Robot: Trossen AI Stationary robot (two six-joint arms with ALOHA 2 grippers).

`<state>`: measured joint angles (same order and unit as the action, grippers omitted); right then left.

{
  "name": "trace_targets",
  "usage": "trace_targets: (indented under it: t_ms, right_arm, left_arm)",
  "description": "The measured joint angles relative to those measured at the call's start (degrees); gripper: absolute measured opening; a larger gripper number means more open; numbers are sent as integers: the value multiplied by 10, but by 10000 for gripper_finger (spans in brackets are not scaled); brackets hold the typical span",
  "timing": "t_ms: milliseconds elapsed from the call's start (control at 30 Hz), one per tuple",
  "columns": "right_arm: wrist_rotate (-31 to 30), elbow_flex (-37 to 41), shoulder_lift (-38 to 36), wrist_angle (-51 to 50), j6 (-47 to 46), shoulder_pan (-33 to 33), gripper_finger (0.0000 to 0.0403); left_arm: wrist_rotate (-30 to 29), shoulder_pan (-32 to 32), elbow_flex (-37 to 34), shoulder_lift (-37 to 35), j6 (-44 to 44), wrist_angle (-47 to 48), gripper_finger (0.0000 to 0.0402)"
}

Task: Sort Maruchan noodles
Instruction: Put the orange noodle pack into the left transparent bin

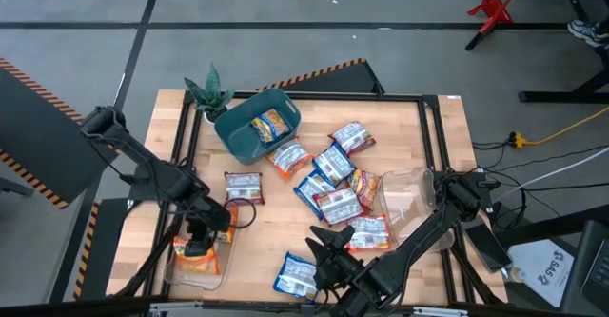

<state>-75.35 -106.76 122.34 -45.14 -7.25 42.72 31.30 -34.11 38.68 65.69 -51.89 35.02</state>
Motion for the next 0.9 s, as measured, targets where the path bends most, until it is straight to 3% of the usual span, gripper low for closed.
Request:
trace_targets:
  t_ms: [233, 700, 900]
  right_arm:
    - [0, 0, 0, 0, 0, 0, 193]
    - [0, 0, 0, -12, 0, 0, 193]
    - [0, 0, 0, -16, 1, 0, 193]
  left_arm:
    - [14, 0, -41, 0, -5, -98, 111]
    - [13, -6, -49, 2, 11, -104, 111]
    - [32, -11, -49, 37, 15, -103, 111]
